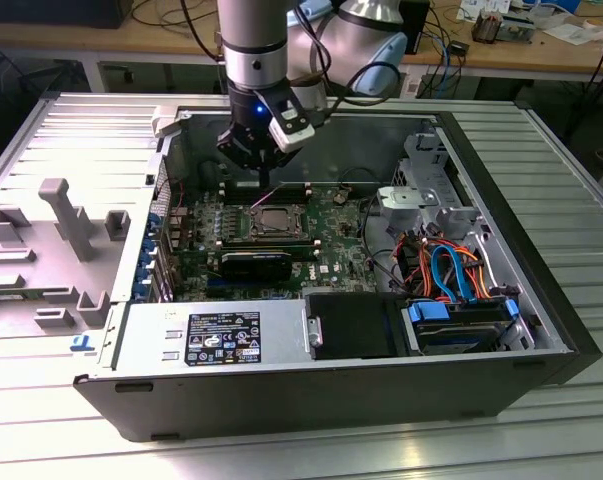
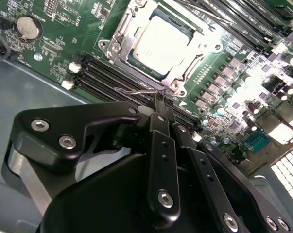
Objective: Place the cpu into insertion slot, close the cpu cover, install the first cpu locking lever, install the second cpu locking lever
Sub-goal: 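Install the first cpu locking lever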
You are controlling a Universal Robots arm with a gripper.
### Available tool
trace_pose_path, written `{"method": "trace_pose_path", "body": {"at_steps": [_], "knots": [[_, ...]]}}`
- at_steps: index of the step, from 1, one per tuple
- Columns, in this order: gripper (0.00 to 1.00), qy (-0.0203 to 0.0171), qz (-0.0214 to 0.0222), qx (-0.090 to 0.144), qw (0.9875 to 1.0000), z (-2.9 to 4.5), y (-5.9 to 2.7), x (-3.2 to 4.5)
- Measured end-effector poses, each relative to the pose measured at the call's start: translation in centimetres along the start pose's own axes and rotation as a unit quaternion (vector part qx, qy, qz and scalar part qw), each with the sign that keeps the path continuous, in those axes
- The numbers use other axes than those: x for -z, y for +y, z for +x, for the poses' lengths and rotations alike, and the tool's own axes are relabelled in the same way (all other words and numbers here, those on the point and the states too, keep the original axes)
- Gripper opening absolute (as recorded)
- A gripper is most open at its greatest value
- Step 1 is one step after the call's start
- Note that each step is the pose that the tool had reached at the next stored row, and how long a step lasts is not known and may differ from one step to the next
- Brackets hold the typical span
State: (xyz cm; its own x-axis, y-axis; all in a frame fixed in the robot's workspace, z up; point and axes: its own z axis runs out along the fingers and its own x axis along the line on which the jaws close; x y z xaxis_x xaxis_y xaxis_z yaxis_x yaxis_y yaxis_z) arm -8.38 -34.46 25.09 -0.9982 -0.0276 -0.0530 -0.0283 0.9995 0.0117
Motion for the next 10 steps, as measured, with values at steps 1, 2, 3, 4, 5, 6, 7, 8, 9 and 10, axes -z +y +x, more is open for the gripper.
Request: {"method": "trace_pose_path", "body": {"at_steps": [1,2,3,4,5,6,7,8,9,10], "knots": [[0.11,0.0000,0.0000,0.000,1.0000,-0.10,0.00,-0.02],[0.11,0.0000,0.0000,0.000,1.0000,-0.21,-0.01,-0.04],[0.11,0.0000,0.0001,0.000,1.0000,-0.30,-0.01,-0.06],[0.11,0.0000,0.0001,0.000,1.0000,-0.43,-0.01,-0.08],[0.11,0.0001,0.0001,0.000,1.0000,-0.48,-0.02,-0.09],[0.11,0.0001,0.0001,0.000,1.0000,-0.51,-0.02,-0.09],[0.11,0.0000,0.0000,0.000,1.0000,-0.52,-0.01,-0.10],[0.11,0.0000,0.0000,0.000,1.0000,-0.52,-0.02,-0.10],[0.11,0.0000,0.0001,0.000,1.0000,-0.53,-0.02,-0.10],[0.11,0.0000,0.0001,0.000,1.0000,-0.53,-0.01,-0.10]]}}
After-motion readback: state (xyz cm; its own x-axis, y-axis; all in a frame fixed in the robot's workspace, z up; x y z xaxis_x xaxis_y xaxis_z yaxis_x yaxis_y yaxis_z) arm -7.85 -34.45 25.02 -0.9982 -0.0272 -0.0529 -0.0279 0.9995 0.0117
